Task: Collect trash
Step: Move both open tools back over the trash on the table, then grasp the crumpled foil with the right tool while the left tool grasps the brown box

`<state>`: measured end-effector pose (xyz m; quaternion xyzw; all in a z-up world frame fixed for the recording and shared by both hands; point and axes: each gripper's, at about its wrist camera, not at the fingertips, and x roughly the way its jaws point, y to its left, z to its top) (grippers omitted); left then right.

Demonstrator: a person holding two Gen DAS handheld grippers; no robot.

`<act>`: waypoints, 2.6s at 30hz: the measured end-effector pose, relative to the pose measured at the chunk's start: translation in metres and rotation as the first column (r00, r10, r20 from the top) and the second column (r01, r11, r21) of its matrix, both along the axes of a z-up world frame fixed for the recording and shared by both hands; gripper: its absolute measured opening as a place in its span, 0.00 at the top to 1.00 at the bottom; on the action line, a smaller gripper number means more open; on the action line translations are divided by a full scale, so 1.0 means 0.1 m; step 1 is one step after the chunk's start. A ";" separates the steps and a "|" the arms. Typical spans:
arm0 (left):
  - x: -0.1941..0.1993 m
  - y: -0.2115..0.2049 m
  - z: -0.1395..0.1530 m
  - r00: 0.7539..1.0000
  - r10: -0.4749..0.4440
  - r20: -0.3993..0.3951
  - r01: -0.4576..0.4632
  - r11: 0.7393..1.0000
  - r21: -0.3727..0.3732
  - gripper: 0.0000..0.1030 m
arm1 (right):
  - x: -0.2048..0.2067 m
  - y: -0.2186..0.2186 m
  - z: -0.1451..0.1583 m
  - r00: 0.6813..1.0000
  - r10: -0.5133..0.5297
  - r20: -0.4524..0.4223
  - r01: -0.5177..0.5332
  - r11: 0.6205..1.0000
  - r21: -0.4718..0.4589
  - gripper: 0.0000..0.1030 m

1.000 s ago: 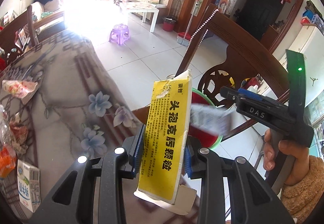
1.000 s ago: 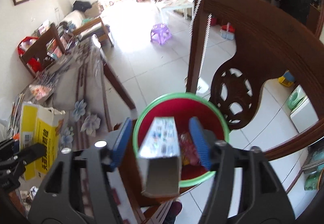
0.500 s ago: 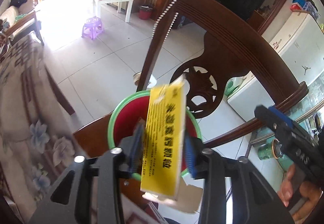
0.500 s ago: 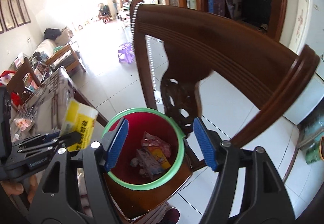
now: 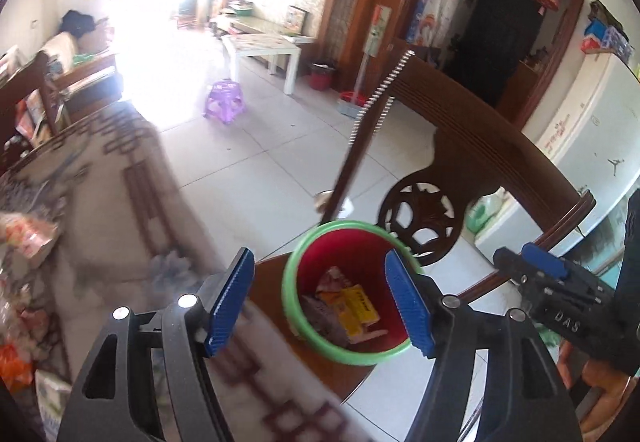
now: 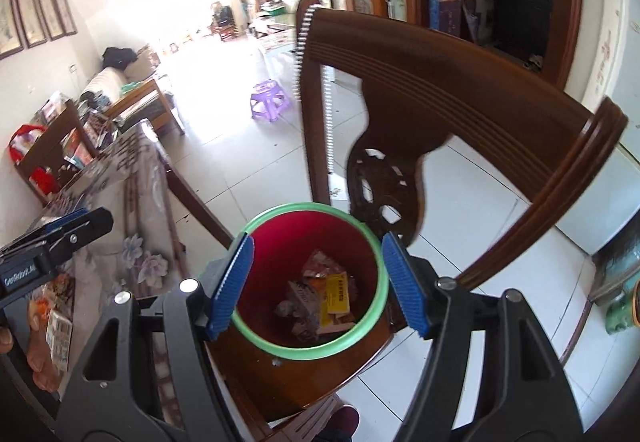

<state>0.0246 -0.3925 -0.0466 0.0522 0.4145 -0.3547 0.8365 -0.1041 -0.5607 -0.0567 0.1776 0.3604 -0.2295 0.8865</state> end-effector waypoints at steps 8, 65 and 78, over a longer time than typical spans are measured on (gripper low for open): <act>-0.14 1.03 -0.10 0.990 0.132 -0.052 -0.132 0.991 0.015 0.37 | 0.23 0.76 0.06 0.987 0.161 -0.014 -0.161 0.987 -0.026 0.33; -0.87 3.41 -1.20 0.923 -0.237 -0.304 0.296 0.941 0.165 0.32 | 0.53 3.79 -0.86 0.783 0.535 -0.317 -0.476 0.844 0.249 0.54; -0.82 3.34 -1.46 0.891 -0.177 -0.418 0.254 0.958 0.135 0.83 | 0.53 3.82 -0.68 0.791 0.536 -0.297 -0.513 0.844 0.157 0.54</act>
